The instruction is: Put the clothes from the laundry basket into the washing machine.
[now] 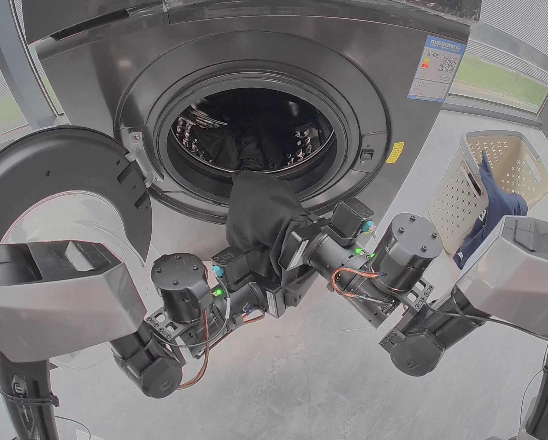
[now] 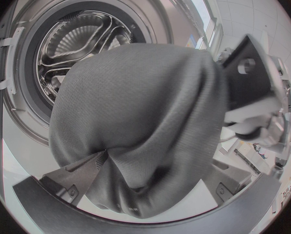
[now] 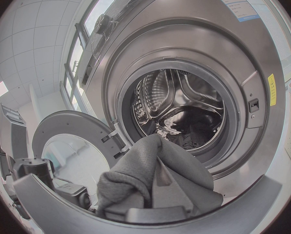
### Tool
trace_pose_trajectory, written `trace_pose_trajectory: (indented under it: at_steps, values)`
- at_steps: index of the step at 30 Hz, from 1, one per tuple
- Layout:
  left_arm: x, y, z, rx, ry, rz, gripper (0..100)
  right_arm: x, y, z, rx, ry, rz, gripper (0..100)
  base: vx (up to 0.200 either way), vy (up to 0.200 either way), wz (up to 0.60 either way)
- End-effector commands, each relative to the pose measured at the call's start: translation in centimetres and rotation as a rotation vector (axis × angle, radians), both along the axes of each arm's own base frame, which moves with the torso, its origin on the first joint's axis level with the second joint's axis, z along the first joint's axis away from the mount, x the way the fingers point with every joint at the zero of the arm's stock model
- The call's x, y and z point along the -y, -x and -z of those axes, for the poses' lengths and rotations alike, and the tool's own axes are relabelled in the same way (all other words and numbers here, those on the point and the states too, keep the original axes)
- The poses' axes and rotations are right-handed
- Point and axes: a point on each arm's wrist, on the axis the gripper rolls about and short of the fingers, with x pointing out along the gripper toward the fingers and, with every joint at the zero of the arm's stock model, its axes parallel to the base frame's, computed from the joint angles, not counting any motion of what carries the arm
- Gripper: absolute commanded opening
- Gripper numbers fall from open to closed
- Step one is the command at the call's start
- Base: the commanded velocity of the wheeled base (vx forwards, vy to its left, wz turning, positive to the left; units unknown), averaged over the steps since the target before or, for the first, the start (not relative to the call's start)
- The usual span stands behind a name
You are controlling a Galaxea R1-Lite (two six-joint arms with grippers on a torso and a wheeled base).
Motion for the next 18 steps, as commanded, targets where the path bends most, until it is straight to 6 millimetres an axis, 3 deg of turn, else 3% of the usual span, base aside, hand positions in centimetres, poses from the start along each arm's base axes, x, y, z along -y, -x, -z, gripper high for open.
trace_pose_trajectory:
  at_steps: [1, 18]
  values:
    - [-0.1, -1.9, 1.0, -0.001, 0.005, -0.056, 100, -0.1, 0.7, -0.1, -0.004, 0.004, -0.015, 0, 0.000, 0.000, 0.00]
    - [-1.1, -4.7, 1.4, 0.012, 0.049, -0.174, 100, -0.2, 1.6, -0.5, -0.004, 0.000, -0.033, 0, 0.000, 0.000, 0.00]
